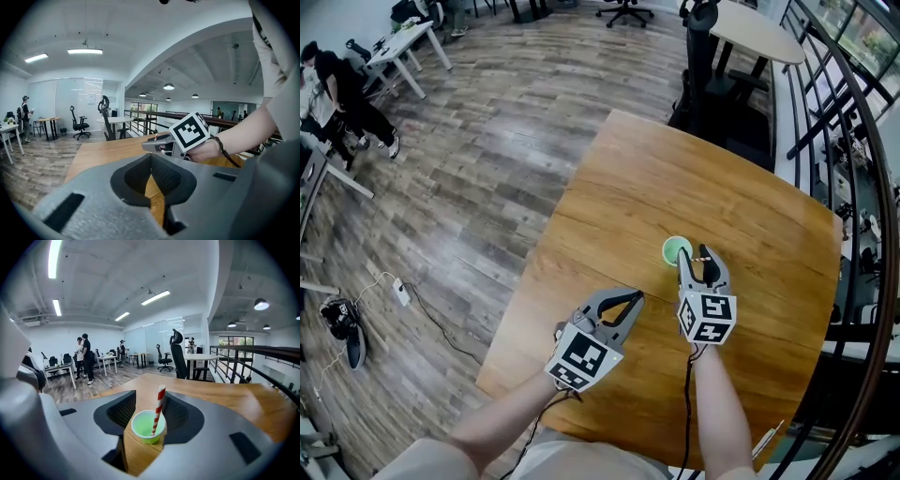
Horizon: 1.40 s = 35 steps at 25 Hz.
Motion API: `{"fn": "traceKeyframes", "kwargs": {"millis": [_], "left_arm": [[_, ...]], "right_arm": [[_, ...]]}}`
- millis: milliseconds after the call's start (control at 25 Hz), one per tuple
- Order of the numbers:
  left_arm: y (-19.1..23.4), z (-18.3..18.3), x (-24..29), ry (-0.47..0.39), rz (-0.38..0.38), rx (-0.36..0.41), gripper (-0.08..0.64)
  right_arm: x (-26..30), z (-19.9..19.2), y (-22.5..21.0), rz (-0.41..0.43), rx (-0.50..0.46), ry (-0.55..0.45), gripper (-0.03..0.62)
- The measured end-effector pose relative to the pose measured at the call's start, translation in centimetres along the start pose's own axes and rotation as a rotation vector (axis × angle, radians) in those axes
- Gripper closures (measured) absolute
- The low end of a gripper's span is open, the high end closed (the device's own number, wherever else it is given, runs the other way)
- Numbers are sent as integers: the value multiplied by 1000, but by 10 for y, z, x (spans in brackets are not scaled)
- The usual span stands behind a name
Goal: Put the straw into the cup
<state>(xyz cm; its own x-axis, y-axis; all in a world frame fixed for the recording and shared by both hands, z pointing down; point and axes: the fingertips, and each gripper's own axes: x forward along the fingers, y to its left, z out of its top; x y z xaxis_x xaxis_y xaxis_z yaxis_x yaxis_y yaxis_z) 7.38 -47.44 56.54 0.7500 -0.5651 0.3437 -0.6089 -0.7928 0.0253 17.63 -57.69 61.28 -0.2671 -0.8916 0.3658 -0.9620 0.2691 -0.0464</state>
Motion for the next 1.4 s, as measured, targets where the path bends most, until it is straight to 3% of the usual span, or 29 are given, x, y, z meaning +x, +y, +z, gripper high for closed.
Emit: {"fn": "traceKeyframes", "kwargs": {"millis": [320, 520, 680, 960, 1240, 1400], "left_arm": [[-1, 29, -14, -47, 12, 2, 545], [-2, 53, -32, -97, -6, -117, 546], [-3, 78, -54, -135, 24, -73, 545], [-20, 124, -104, -208, 45, 0, 546], [-53, 160, -156, -270, 48, 57, 545], [-76, 174, -185, -310, 49, 41, 546]], "right_arm": [[-32, 62, 2, -18, -14, -117, 430], [-71, 106, 11, -17, -33, -198, 434], [-113, 139, 21, -18, -56, -275, 496], [-197, 184, 47, -5, -83, -379, 529], [-276, 200, 78, 19, -111, -441, 538], [-319, 198, 90, 30, -88, -457, 546]]}}
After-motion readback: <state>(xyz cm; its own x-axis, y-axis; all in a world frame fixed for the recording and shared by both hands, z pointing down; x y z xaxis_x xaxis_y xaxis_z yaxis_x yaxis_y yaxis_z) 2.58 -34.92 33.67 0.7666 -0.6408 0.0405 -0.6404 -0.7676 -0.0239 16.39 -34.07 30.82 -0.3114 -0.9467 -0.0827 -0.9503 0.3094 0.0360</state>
